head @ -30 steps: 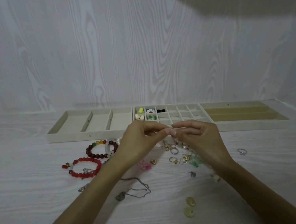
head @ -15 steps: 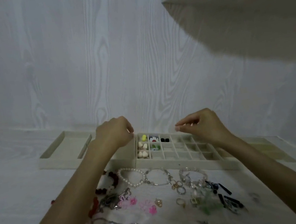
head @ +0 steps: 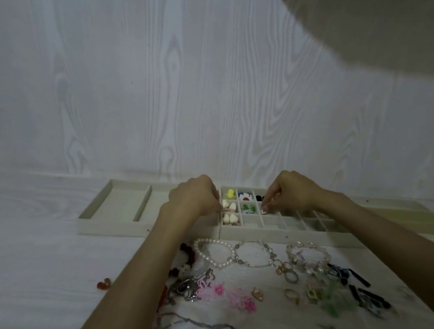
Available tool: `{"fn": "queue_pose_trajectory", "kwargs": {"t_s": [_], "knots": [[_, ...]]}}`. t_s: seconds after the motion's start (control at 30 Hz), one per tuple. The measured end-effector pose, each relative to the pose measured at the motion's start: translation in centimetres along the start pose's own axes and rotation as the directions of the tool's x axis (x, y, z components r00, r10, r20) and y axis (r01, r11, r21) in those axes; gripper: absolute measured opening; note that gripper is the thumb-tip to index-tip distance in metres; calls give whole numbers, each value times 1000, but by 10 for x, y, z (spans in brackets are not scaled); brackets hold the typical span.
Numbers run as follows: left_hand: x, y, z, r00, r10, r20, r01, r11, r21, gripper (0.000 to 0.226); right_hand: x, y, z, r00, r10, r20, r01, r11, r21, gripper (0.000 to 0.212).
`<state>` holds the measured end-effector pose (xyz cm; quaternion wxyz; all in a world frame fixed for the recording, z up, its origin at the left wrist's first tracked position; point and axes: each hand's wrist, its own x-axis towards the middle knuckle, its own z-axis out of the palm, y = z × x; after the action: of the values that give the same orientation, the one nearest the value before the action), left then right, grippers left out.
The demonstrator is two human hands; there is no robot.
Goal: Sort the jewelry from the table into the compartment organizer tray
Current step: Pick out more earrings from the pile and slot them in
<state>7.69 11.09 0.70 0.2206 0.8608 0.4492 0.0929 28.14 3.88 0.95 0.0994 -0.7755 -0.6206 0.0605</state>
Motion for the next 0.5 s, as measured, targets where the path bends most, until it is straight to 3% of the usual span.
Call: {"fn": "queue_pose_trajectory", "kwargs": {"t_s": [0.2, 0.4, 0.5], "knots": [[0, 1, 2, 1000, -10, 3, 10, 1000, -1, 36, 0, 2, -10, 999, -15, 33, 14, 1000, 28, 8], [0, 3, 3, 1000, -6, -3, 6, 1000, 8, 37, 2, 33, -39, 992, 6, -122, -6, 1000, 7, 3], [1, 3, 4, 1000, -7, -6, 8, 1000, 20, 37, 7, 39, -31, 993, 52, -104, -51, 999, 15, 2]]}}
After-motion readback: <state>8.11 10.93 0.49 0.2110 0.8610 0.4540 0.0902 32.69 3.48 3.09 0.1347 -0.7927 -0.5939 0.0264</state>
